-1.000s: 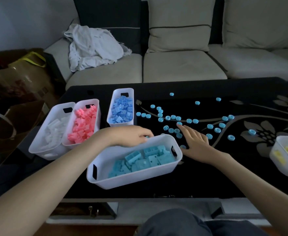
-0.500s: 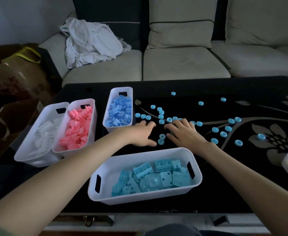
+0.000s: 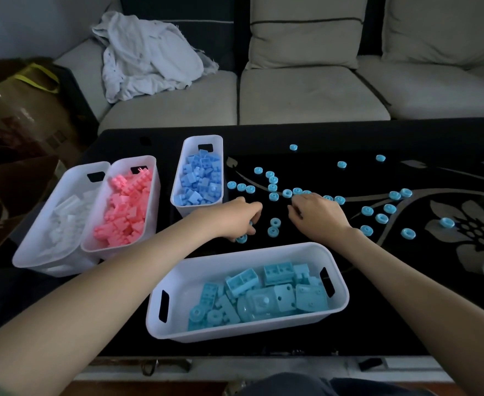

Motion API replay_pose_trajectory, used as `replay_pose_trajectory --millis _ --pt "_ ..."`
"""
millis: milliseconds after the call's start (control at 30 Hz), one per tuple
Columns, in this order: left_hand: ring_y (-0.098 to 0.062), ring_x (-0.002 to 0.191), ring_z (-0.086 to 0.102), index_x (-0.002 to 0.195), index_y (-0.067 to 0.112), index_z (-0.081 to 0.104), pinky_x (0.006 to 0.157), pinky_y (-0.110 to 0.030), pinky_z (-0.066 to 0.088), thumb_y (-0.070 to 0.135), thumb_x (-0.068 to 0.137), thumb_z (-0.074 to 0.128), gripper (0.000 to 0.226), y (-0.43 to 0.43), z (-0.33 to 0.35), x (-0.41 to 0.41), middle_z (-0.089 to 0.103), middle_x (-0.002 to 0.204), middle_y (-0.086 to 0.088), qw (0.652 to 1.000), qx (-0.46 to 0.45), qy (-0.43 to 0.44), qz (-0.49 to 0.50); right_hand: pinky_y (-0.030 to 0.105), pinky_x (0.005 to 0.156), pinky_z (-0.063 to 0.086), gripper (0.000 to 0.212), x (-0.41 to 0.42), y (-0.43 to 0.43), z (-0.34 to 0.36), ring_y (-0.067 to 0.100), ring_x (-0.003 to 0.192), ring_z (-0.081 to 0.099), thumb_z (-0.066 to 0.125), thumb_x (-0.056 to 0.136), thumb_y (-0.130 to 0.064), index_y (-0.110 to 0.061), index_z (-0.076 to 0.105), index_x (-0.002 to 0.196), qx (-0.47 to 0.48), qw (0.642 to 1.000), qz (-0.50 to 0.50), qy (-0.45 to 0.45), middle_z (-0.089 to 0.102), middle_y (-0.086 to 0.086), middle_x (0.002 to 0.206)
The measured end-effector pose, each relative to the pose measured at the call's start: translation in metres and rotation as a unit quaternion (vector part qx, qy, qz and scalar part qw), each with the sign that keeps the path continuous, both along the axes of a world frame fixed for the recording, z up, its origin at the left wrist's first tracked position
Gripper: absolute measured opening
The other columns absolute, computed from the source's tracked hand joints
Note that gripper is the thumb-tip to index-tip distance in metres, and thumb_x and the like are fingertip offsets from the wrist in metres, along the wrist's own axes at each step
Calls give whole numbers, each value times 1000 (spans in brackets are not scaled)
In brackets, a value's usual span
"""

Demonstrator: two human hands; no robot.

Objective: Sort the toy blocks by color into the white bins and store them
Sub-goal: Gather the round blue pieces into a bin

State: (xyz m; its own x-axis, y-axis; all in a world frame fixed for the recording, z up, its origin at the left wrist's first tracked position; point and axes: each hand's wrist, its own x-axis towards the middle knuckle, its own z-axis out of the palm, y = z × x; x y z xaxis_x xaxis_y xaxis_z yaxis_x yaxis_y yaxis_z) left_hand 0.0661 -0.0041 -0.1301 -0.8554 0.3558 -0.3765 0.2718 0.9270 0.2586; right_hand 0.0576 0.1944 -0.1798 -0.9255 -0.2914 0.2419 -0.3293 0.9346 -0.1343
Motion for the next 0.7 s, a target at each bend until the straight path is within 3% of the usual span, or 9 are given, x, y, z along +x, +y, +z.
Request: replay_pose_trajectory --millis 233,433,567,700 --pt "-17 75 59 96 18 50 60 -23 54 15 96 52 3 -1 1 3 38 95 2 998 46 9 28 29 49 28 27 4 0 -1 20 54 46 38 97 -32 -15 40 76 21 999 -35 22 46 -3 61" --pt "-17 80 58 100 15 51 60 -23 51 13 97 50 5 3 11 6 38 104 0 996 82 34 30 19 40 14 29 10 1 0 21 34 34 51 93 -21 -16 36 68 -25 998 -25 56 22 -10 41" --pt "-17 85 59 98 18 52 76 -31 57 15 96 51 3 2 27 15 41 104 0 988 139 58 32 25 39 23 30 9 4 3 21 35 36 47 95 -22 -12 39 67 -106 991 -60 52 34 -4 42" --pt "-16 87 61 96 21 53 79 -37 57 17 95 53 4 -6 50 33 44 100 4 976 198 89 32 27 41 28 35 14 1 25 17 39 40 43 97 -26 -10 41 66 -178 980 -73 43 41 -1 46"
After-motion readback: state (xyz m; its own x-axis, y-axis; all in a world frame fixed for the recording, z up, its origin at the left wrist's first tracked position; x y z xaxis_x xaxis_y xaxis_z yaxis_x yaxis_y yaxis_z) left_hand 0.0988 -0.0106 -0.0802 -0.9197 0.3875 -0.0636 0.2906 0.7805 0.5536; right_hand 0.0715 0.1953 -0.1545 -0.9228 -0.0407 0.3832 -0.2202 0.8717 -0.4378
